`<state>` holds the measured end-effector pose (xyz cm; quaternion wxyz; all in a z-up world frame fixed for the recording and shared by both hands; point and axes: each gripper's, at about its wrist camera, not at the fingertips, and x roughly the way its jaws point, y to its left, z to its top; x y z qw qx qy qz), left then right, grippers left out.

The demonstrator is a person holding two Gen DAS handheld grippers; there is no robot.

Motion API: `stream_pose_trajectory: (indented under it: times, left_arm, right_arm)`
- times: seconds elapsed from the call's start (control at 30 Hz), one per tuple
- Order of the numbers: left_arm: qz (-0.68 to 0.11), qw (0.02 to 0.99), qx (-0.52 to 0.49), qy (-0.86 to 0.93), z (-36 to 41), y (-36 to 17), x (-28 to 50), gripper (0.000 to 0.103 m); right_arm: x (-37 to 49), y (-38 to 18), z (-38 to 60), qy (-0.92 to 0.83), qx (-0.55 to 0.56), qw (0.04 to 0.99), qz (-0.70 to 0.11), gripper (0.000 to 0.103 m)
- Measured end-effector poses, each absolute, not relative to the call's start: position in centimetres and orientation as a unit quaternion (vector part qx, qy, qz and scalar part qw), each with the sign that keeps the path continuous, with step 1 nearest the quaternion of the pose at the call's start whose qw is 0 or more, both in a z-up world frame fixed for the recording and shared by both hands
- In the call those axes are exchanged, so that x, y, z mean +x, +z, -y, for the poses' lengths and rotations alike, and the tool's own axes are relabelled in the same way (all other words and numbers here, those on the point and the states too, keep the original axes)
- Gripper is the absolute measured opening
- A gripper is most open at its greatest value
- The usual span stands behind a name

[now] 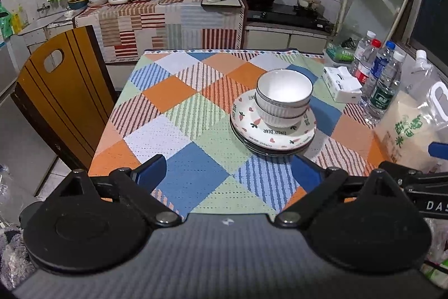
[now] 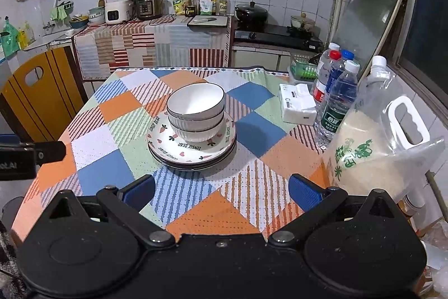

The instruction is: Organize plates and bowls

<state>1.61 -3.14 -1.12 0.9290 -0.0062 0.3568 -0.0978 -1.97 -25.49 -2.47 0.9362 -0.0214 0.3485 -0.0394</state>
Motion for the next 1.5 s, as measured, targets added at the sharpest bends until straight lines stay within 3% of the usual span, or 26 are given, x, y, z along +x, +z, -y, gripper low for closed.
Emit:
stream_pose_trajectory:
  times: [0.2, 0.27, 0.63, 1.5]
  left_arm:
    - [-0.354, 0.93, -0.01, -0.094, 2.9, -1.5, 1.5, 0.097]
    - [-0.355, 0.93, -0.018, -0.1, 2.7, -1.5, 1.7, 0.103]
    - [-0.338, 0.936, 0.032, -0.09, 3.3, -2.2, 1.4, 0.103]
    - [-0.311, 0.947, 0.002, -0.076, 3.1, -2.1, 0.7, 0.103]
  right_arm:
    - [-2.3, -2.6, 24.9, -0.039, -0.04, 0.939, -0.339, 0.103]
    - [-2.3, -2.7, 24.8, -0.041, -0.043, 0.94, -0.337, 0.103]
    - [-2.5, -3.2, 24.3, -0.04, -0.049, 0.941, -0.333, 0.103]
    - [-2.8, -3.1, 24.3, -0.041, -0.048, 0.941, -0.332, 0.103]
